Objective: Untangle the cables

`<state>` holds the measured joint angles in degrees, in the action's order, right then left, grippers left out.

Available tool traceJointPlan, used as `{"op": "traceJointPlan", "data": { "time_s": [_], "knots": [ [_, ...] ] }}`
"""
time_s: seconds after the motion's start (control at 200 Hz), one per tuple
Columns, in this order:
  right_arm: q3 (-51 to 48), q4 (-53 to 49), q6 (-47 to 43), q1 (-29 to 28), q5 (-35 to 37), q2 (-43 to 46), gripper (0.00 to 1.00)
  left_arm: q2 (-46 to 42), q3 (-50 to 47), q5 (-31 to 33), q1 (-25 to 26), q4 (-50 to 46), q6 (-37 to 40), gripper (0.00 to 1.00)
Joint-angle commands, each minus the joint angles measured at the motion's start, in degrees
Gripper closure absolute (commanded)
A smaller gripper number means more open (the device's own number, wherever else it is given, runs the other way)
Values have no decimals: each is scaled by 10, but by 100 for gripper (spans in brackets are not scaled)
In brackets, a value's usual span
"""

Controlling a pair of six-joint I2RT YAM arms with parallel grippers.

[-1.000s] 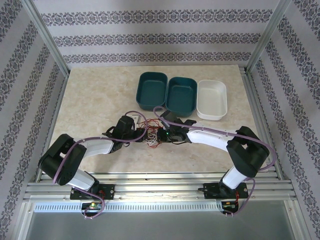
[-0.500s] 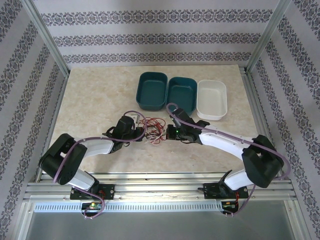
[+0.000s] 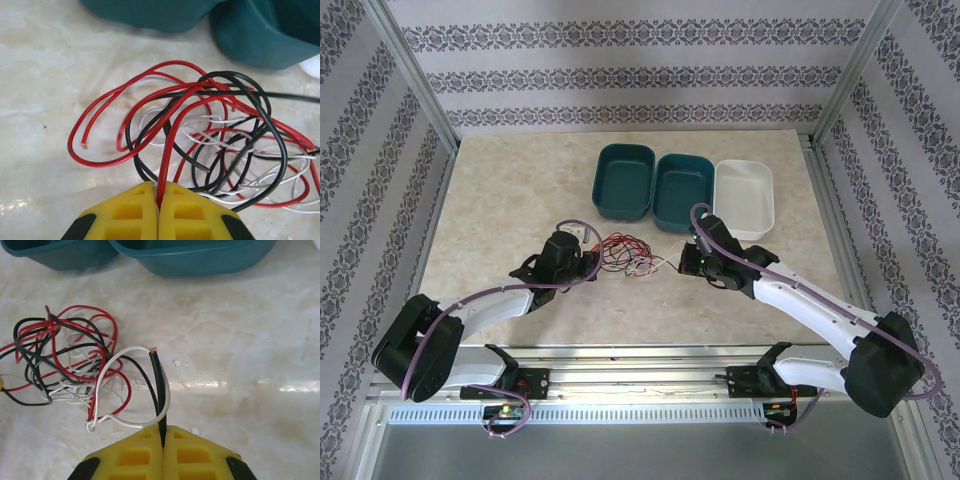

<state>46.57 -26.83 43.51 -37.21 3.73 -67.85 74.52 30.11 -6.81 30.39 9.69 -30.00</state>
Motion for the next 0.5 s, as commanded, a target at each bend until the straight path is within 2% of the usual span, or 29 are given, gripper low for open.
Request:
{"op": "traceJointPlan", "data": {
  "time_s": [0.0,0.275,0.495],
  "knots": [
    [37,-71,-14,7,43,11,100,-19,-6,9,6,-51,22,100],
    [114,-199,-42,11,151,43,100,-51,-26,-8,6,-93,30,100],
    [129,-185,-44,11,128,52,100,-43,-26,-17,6,-76,33,100]
  ]
}}
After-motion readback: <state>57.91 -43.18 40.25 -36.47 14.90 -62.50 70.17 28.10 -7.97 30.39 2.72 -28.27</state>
